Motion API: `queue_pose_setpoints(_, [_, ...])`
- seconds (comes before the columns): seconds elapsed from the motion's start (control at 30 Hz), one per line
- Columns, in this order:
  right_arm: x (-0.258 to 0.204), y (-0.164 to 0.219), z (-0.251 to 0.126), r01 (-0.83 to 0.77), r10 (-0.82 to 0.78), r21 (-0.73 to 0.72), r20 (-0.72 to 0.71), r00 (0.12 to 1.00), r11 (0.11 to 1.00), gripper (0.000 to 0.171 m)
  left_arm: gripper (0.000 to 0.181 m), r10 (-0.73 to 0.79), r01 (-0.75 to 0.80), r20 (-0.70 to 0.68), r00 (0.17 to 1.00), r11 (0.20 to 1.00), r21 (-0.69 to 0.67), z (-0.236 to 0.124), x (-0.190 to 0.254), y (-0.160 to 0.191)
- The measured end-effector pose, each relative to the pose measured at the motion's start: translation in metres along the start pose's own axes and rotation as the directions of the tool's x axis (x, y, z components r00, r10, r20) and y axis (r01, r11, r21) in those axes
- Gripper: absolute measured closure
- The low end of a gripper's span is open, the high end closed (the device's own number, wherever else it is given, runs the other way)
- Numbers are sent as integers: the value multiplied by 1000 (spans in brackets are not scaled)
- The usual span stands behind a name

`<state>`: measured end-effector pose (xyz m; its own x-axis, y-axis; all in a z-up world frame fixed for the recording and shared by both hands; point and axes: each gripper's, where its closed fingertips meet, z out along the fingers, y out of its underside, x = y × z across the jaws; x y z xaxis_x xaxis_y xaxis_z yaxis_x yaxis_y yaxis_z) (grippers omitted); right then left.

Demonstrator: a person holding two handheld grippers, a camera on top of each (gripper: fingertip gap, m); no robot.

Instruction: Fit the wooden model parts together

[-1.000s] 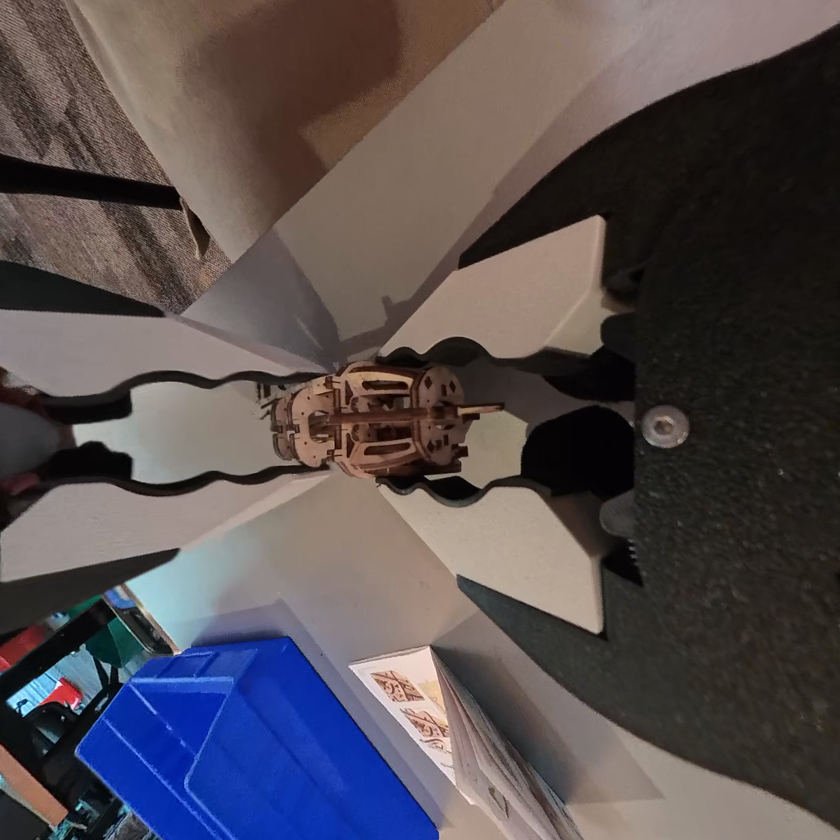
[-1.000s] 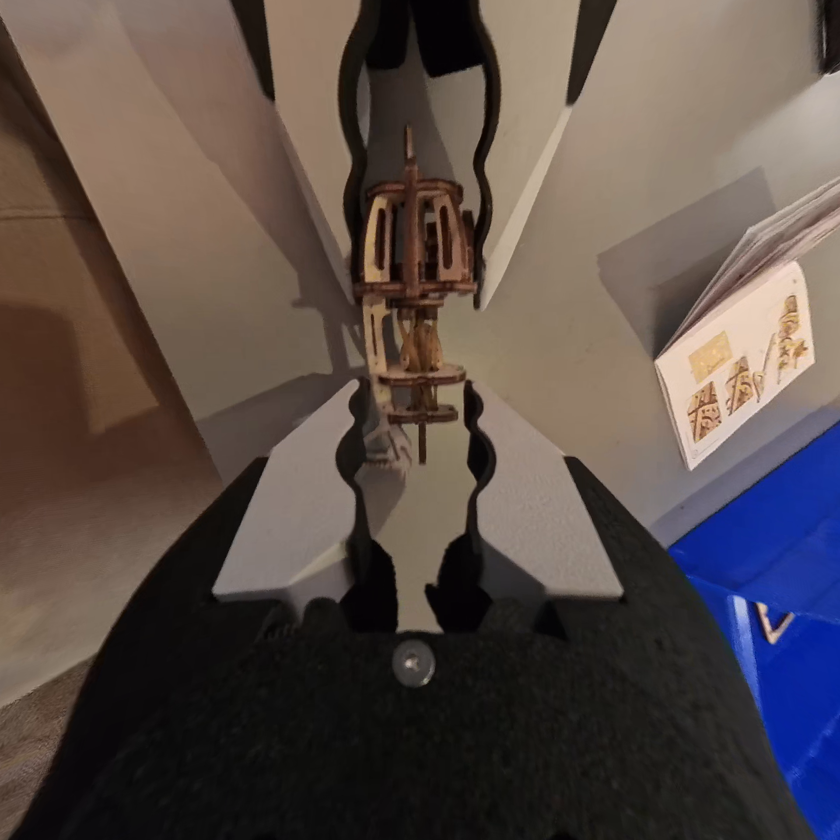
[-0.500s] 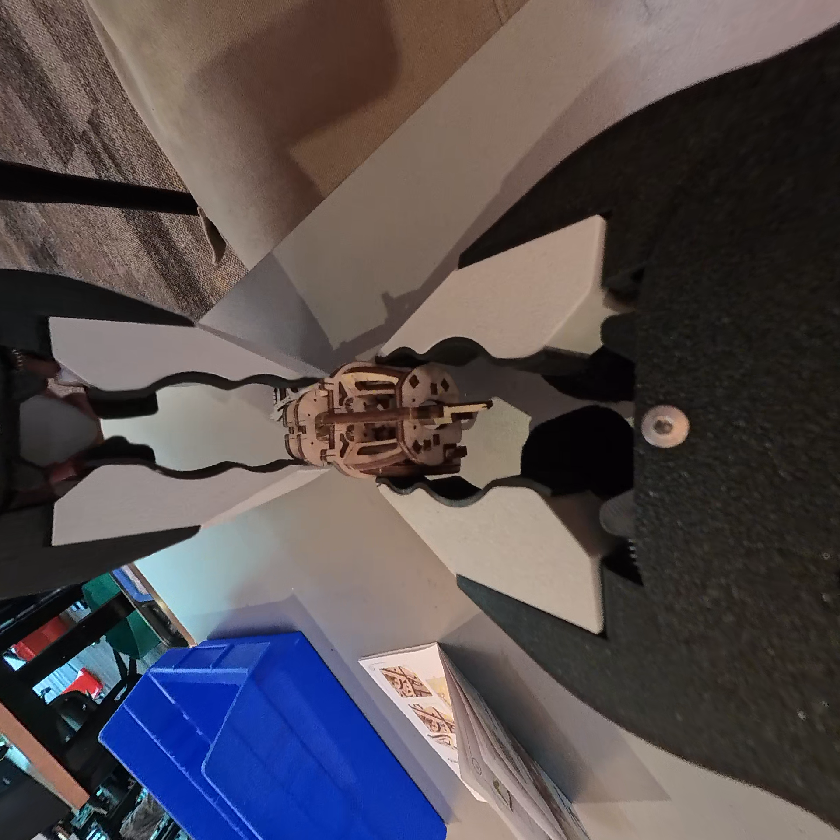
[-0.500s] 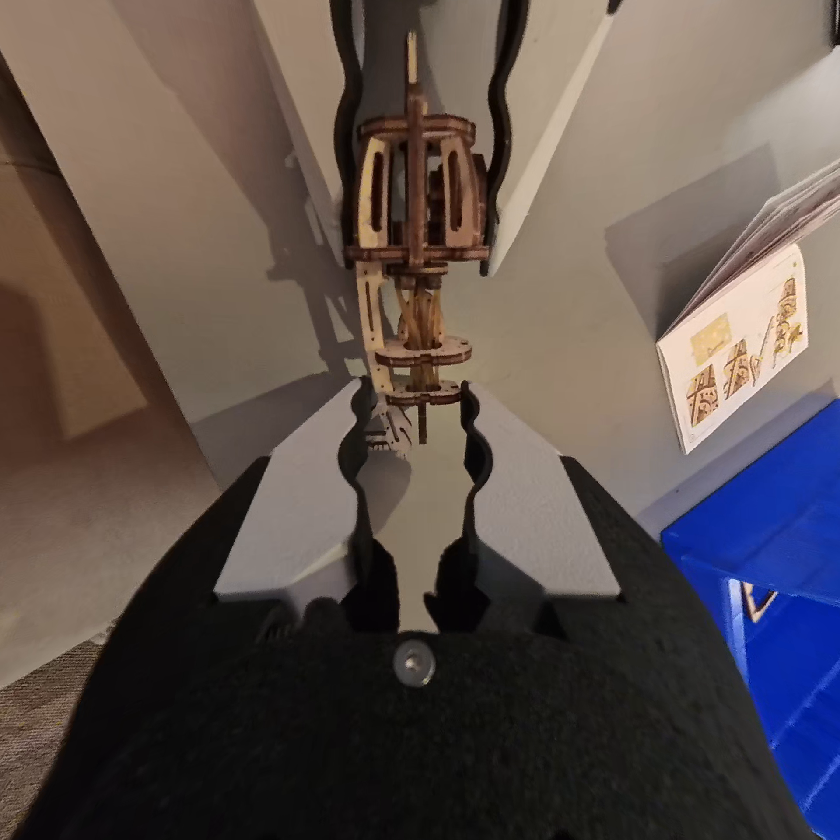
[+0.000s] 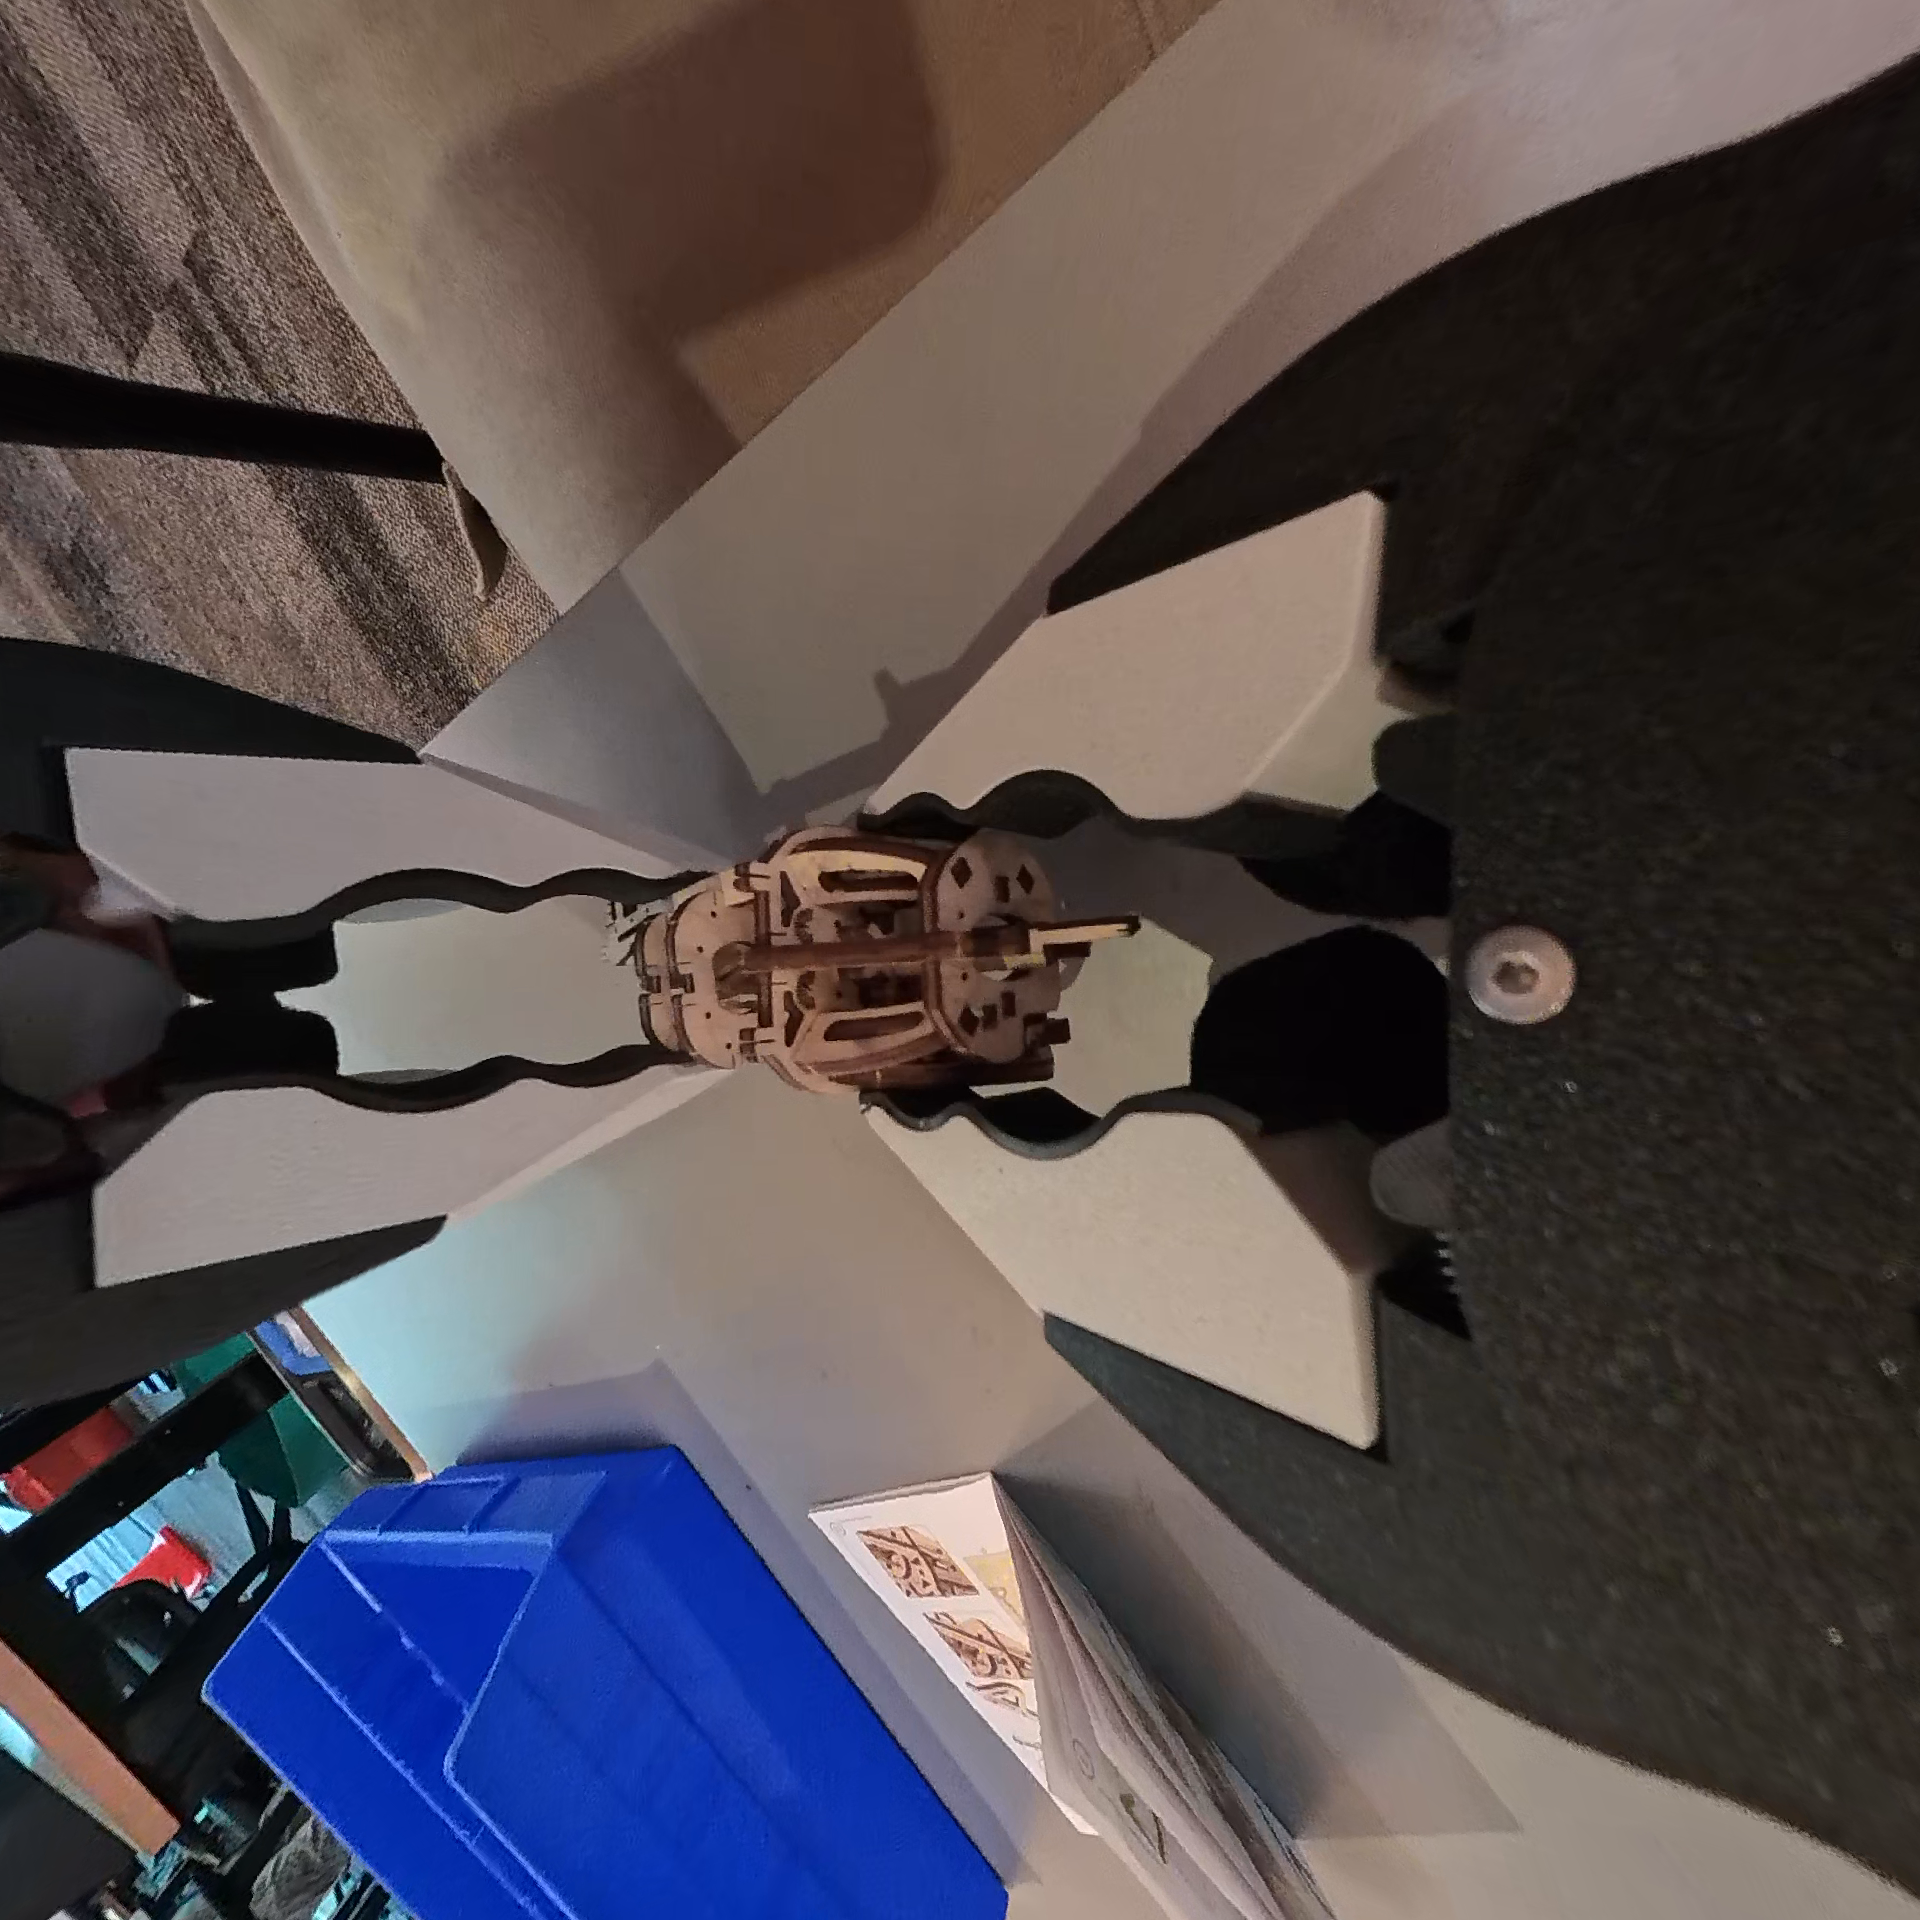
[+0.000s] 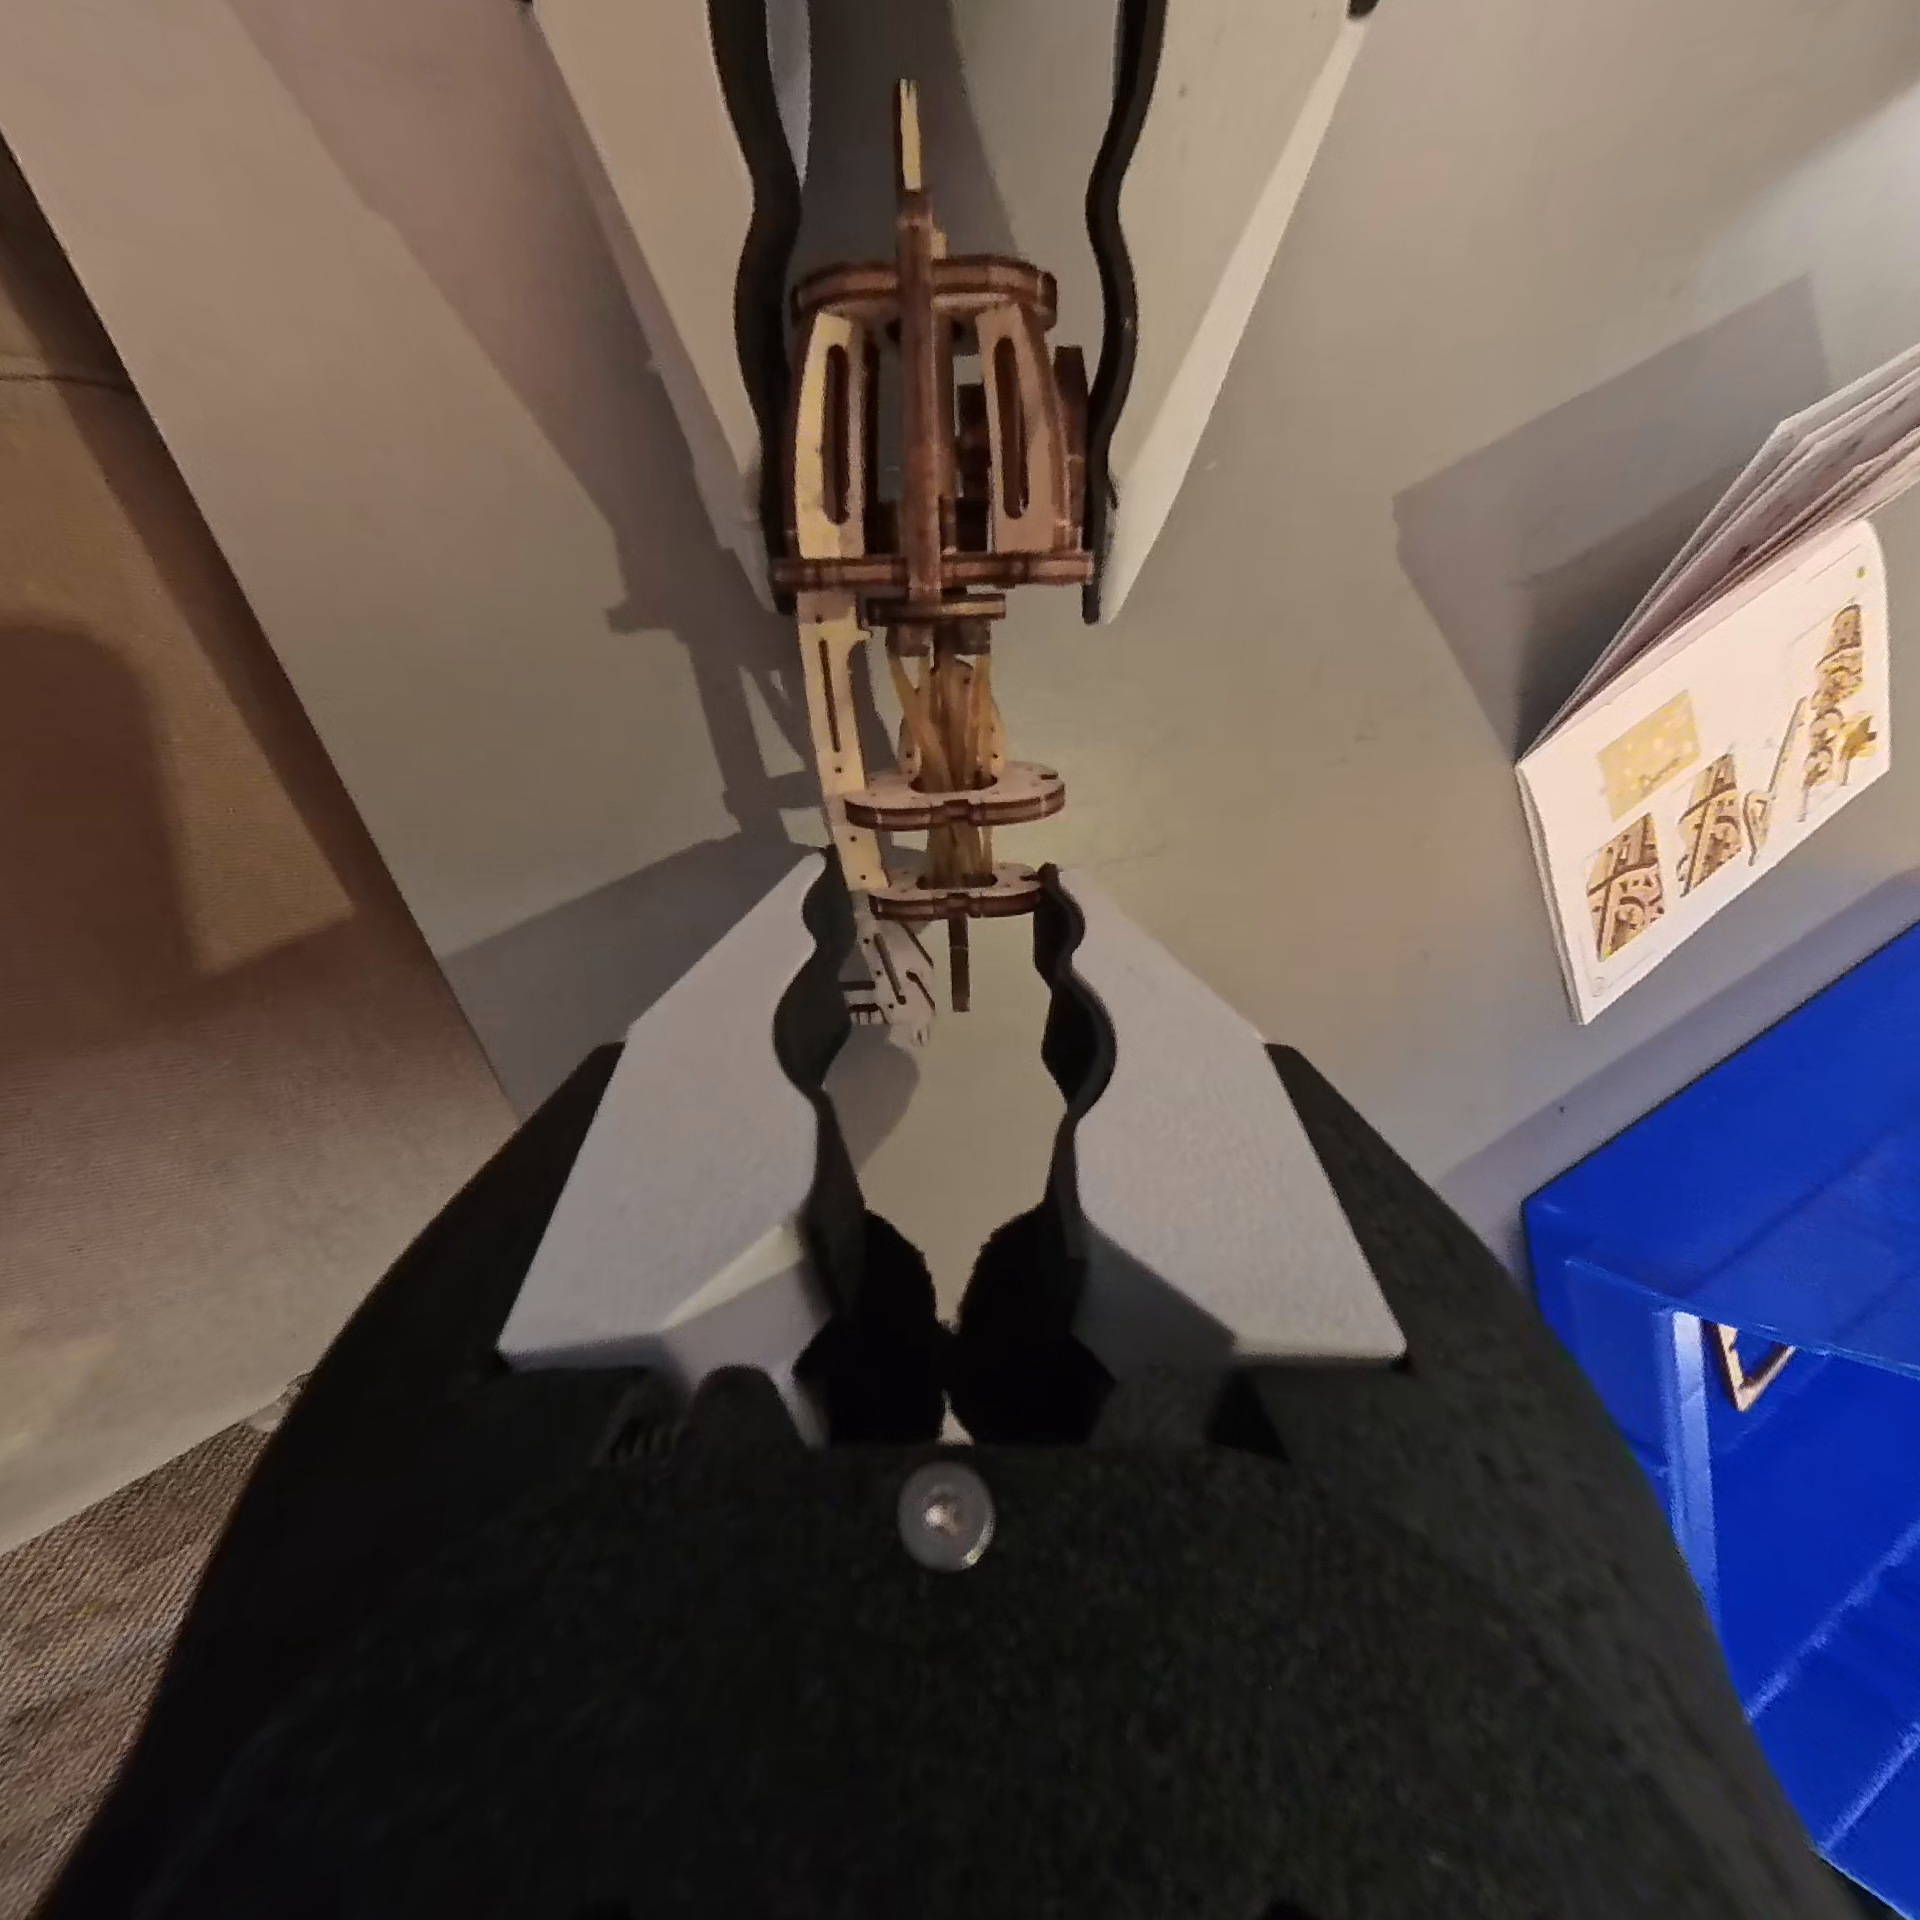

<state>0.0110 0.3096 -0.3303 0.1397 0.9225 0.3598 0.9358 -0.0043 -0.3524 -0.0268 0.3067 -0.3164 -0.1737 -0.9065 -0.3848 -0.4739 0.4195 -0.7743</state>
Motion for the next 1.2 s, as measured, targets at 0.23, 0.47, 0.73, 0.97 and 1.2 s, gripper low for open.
queue_pose_setpoints(0.23, [7, -16, -20, -97, 101, 162, -14, 995, 982, 131, 137, -112, 115, -48, 993, 991, 75, -9, -6, -8])
queue_pose_setpoints(0.47, [15, -35, -84, -596, 509, 504, 317, 801, 624, 90, 137, -343, 439, -371, 863, 873, 214, -44, -4, -30])
queue_pose_setpoints(0.73, [11, -82, -86, -671, 568, 658, 424, 705, 342, 95, 138, -412, 671, -575, 707, 648, 360, -81, -27, -50])
queue_pose_setpoints(0.97, [28, -100, -85, -683, 640, 693, 422, 643, 229, 114, 137, -404, 699, -608, 683, 601, 386, -86, -27, -57])
queue_pose_setpoints(1.2, [20, -109, -85, -670, 629, 701, 411, 660, 245, 118, 137, -385, 667, -584, 715, 628, 402, -78, -15, -66])
